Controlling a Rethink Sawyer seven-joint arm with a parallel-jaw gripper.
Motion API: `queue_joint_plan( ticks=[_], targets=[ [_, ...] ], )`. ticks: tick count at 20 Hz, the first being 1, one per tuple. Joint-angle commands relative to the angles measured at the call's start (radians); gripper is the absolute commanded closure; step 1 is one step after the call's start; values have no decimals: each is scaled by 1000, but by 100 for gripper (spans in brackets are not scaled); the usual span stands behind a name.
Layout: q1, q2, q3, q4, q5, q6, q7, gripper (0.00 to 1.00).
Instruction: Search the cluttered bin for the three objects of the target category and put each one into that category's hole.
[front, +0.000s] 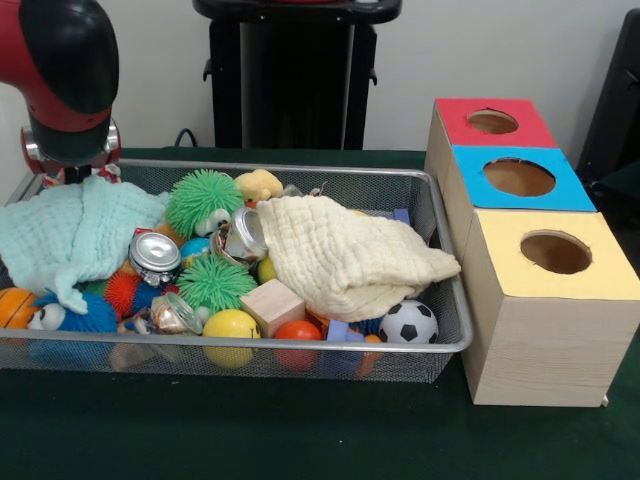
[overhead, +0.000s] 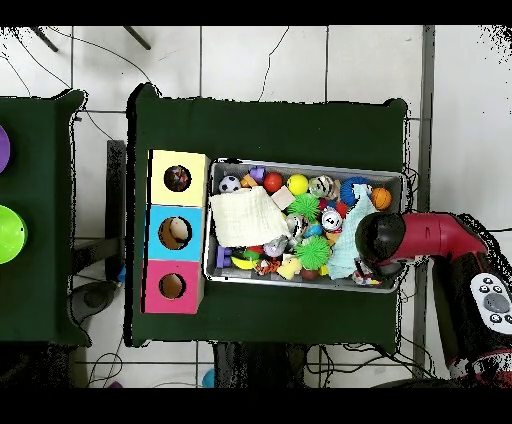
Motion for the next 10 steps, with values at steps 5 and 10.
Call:
queue_joint_plan(
  ticks=[5,10],
  targets=[
    [1,43,25,-8,0,85,-250,100],
    [0,36,28,-6,7,74,-234,100]
  ],
)
